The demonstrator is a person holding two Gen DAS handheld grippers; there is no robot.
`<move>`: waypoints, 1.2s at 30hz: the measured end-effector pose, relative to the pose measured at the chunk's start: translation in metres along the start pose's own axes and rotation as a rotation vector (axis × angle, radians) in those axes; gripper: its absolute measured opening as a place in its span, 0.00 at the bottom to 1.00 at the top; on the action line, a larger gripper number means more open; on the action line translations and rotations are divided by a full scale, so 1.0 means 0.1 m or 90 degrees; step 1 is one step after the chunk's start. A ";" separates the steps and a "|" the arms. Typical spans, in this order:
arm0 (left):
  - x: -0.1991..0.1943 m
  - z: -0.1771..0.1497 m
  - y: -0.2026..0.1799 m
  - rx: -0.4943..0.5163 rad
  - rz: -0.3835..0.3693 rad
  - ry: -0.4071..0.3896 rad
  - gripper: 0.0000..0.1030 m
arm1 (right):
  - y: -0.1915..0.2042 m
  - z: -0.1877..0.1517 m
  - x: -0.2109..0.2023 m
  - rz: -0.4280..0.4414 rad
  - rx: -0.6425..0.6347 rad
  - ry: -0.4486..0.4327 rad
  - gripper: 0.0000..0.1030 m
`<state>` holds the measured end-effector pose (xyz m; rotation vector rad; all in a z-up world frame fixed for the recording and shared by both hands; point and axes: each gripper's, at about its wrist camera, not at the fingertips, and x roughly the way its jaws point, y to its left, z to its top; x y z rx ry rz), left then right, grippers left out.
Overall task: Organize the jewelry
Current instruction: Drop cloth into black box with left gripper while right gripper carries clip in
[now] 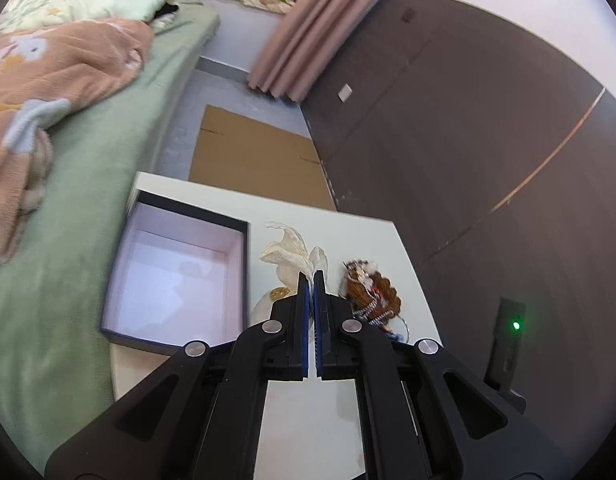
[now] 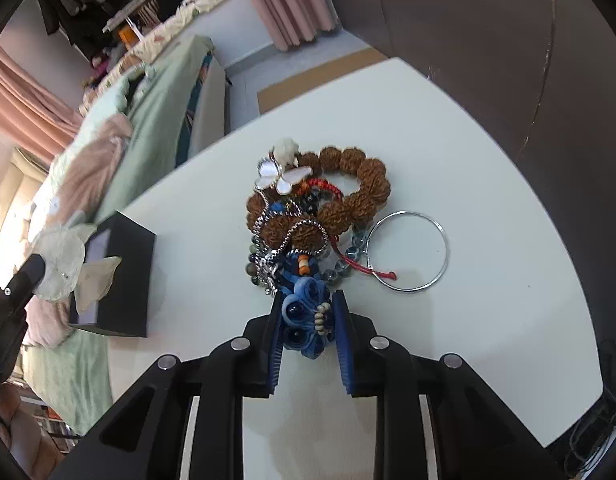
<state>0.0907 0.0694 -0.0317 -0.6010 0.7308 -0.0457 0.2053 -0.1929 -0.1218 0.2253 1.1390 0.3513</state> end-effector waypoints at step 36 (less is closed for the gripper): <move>-0.90 0.37 0.95 -0.115 0.052 -0.144 0.89 | 1.68 0.36 -0.35 0.274 -0.123 -0.014 0.43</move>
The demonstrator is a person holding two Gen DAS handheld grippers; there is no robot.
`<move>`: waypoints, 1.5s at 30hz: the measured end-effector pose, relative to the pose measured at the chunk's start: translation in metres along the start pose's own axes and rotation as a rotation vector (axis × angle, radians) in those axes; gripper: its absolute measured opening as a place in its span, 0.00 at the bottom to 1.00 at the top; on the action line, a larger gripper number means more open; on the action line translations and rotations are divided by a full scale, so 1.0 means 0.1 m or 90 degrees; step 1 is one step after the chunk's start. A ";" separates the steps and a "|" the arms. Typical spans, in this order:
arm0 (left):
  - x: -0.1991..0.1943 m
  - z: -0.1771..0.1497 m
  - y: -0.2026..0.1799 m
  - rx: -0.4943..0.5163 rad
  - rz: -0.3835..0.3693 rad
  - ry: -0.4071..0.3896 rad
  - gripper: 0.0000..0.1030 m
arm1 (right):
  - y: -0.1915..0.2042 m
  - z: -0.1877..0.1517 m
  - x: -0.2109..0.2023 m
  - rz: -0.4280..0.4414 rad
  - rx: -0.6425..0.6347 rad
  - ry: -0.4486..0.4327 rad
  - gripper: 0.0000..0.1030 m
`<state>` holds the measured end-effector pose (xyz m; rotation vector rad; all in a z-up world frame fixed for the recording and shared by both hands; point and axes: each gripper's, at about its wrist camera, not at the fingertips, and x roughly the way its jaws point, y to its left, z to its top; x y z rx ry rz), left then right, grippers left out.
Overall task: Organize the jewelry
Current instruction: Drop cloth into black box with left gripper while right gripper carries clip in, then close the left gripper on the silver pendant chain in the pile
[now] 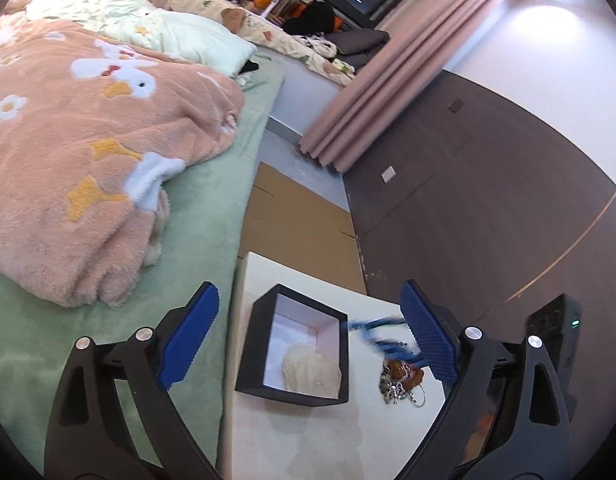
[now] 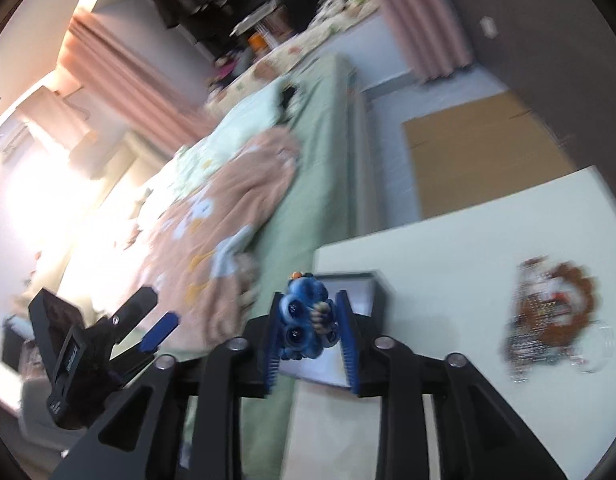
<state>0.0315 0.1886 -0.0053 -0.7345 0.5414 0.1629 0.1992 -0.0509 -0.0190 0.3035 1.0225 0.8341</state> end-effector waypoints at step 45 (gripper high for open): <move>1.41 -1.23 -1.60 0.255 -0.044 0.276 0.52 | -1.88 -0.42 -1.47 -0.215 0.204 -0.102 0.75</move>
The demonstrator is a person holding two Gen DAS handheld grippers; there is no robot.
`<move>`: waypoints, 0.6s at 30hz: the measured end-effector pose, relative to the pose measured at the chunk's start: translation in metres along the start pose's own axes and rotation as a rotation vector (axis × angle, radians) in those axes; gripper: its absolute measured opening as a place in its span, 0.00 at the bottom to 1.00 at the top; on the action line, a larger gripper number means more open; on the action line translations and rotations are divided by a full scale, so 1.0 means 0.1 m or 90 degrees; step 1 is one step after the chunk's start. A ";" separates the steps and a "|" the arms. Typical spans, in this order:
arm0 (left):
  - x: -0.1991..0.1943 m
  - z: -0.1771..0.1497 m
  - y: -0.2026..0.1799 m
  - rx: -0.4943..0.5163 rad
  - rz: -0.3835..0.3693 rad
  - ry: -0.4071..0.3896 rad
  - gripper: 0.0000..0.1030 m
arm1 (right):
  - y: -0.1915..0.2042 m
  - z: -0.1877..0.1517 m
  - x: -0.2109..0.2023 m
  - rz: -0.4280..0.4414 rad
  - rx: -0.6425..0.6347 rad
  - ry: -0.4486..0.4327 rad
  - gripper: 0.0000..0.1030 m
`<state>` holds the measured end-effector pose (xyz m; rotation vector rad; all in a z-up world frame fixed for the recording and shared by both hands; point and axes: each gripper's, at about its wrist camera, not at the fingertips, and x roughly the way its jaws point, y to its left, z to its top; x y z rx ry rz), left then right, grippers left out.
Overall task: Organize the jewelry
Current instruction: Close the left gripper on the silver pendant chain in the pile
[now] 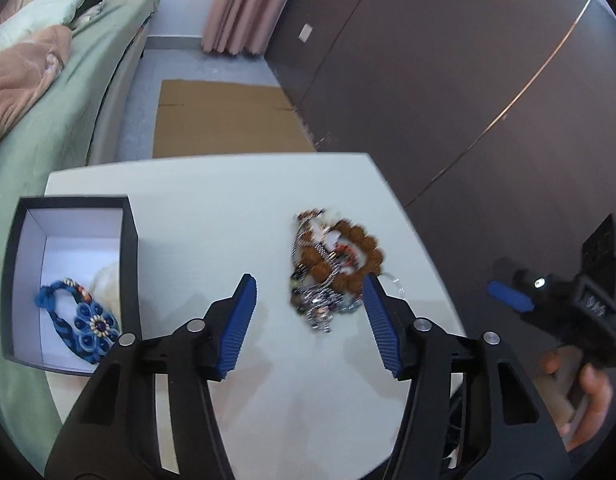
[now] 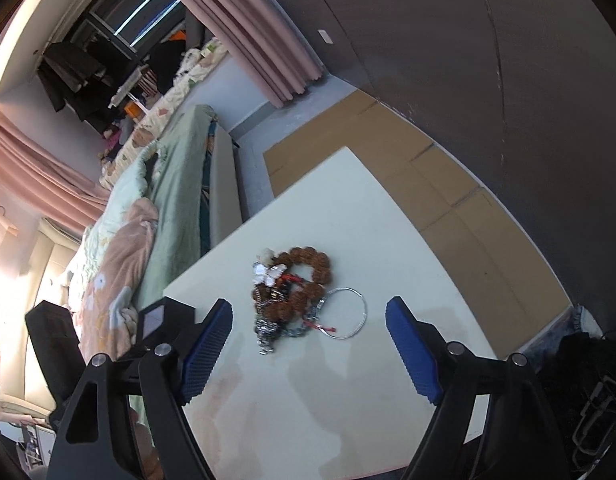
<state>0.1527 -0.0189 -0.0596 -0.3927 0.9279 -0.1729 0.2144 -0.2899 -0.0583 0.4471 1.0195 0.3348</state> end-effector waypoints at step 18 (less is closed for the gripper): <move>0.67 -0.24 -0.37 0.073 0.054 0.076 0.35 | -0.20 0.09 0.27 -0.060 -0.025 0.052 0.66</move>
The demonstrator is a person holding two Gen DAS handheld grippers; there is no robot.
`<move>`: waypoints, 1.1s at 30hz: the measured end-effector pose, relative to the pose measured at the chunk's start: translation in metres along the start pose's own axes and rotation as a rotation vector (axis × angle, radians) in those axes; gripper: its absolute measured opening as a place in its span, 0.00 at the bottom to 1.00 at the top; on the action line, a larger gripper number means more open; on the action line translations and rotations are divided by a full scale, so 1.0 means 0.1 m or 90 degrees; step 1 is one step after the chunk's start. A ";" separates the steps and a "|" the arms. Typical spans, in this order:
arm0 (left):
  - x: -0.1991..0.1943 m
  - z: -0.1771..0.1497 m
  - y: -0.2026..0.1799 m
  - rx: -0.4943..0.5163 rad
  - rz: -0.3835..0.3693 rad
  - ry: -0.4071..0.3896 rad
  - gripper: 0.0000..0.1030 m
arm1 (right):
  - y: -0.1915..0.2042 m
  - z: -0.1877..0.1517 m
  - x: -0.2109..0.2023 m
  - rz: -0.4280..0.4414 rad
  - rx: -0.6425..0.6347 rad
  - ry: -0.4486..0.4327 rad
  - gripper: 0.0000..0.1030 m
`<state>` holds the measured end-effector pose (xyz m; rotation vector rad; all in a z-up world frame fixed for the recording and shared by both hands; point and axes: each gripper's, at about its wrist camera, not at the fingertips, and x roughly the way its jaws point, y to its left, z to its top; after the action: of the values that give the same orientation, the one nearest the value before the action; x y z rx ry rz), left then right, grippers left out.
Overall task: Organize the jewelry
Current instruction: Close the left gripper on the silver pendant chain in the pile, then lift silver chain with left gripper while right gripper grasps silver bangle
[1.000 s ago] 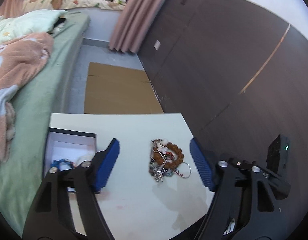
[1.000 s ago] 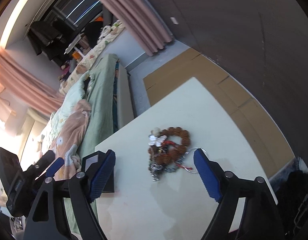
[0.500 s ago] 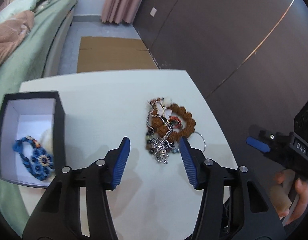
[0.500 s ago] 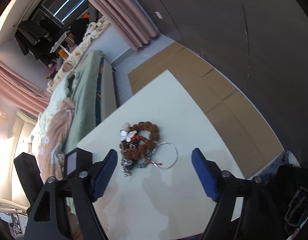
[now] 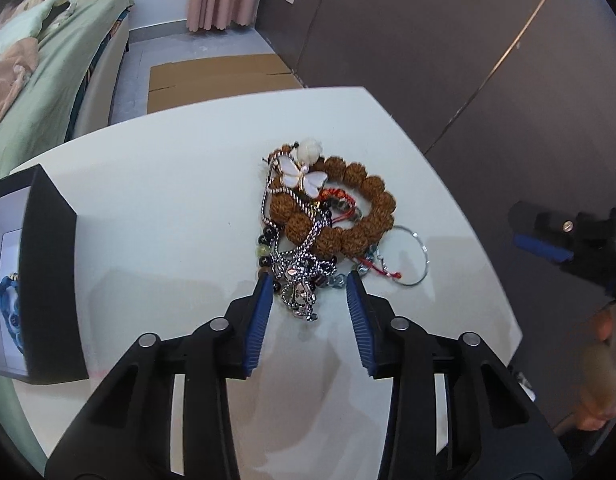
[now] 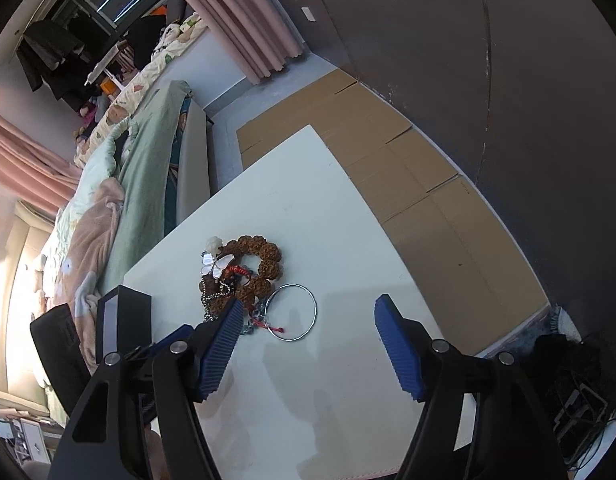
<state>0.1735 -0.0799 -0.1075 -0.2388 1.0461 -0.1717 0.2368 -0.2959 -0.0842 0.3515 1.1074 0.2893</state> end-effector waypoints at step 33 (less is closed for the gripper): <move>-0.80 0.11 0.51 -0.075 -0.026 -0.101 0.09 | 0.63 -0.13 0.93 -0.060 -0.103 0.103 0.16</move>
<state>0.1453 -0.0094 -0.0491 -0.3752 0.8957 -0.1260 0.2606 -0.2004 -0.1391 0.1332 1.2471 0.3266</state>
